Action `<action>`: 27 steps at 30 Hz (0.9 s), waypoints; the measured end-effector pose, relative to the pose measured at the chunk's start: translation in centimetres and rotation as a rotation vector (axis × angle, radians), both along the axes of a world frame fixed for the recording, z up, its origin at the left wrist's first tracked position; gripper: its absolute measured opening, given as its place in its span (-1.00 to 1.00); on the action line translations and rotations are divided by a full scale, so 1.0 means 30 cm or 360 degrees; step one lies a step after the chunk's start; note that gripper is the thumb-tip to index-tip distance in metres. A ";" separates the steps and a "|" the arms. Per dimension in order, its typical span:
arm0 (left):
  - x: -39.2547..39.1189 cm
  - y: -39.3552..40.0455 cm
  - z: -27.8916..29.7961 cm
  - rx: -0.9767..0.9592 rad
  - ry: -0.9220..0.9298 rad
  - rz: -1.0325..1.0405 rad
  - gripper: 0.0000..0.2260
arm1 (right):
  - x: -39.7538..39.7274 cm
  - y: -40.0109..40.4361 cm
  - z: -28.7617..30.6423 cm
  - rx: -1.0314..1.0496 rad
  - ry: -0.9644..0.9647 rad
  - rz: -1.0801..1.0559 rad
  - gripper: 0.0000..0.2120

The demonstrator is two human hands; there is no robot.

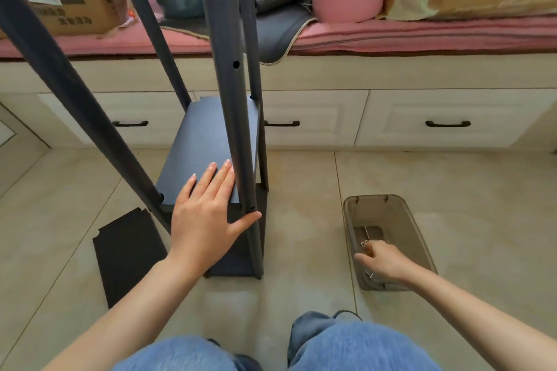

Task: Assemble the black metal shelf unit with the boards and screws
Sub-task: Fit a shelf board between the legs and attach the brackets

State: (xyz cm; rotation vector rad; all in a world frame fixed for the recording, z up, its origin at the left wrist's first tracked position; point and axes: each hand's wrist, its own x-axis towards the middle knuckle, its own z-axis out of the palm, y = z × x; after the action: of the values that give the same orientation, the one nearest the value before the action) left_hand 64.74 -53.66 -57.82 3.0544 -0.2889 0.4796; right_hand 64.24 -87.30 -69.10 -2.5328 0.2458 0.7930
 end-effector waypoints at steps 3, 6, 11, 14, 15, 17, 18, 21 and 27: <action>-0.003 -0.006 0.000 0.0018 0.0014 0.0012 -0.23 | -0.001 0.030 -0.057 -0.0022 0.0052 -0.0001 -0.52; -0.003 -0.015 0.003 0.0012 0.0027 0.0017 -0.21 | 0.005 0.052 -0.085 -0.0004 0.0029 -0.0041 -0.43; -0.006 -0.023 0.008 0.0010 0.0027 0.0014 -0.21 | 0.020 0.123 -0.097 0.0012 -0.0037 0.0057 -0.38; -0.012 -0.030 0.007 -0.0012 0.0030 0.0020 -0.21 | 0.020 0.190 -0.102 0.0056 -0.0053 0.0123 -0.35; -0.013 -0.033 0.008 -0.0014 0.0034 0.0026 -0.21 | 0.019 0.217 -0.104 0.0081 -0.0059 0.0143 -0.34; -0.016 -0.038 0.009 -0.0017 0.0039 0.0034 -0.20 | 0.020 0.274 -0.110 0.0132 -0.0068 0.0169 -0.33; -0.018 -0.040 0.009 -0.0017 0.0040 0.0037 -0.20 | 0.021 0.303 -0.113 0.0154 -0.0076 0.0170 -0.34; -0.026 -0.044 0.007 -0.0006 0.0044 0.0056 -0.20 | 0.026 0.376 -0.123 0.0263 -0.0113 0.0131 -0.37; -0.045 -0.059 0.002 -0.0001 0.0013 0.0078 -0.22 | 0.060 0.385 -0.136 0.0546 -0.0091 0.0037 -0.64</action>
State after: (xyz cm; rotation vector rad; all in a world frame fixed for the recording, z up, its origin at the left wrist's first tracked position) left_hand 63.38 -55.43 -57.76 3.0684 -0.2141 0.4691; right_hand 66.04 -75.75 -73.18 -2.2335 0.0546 0.7032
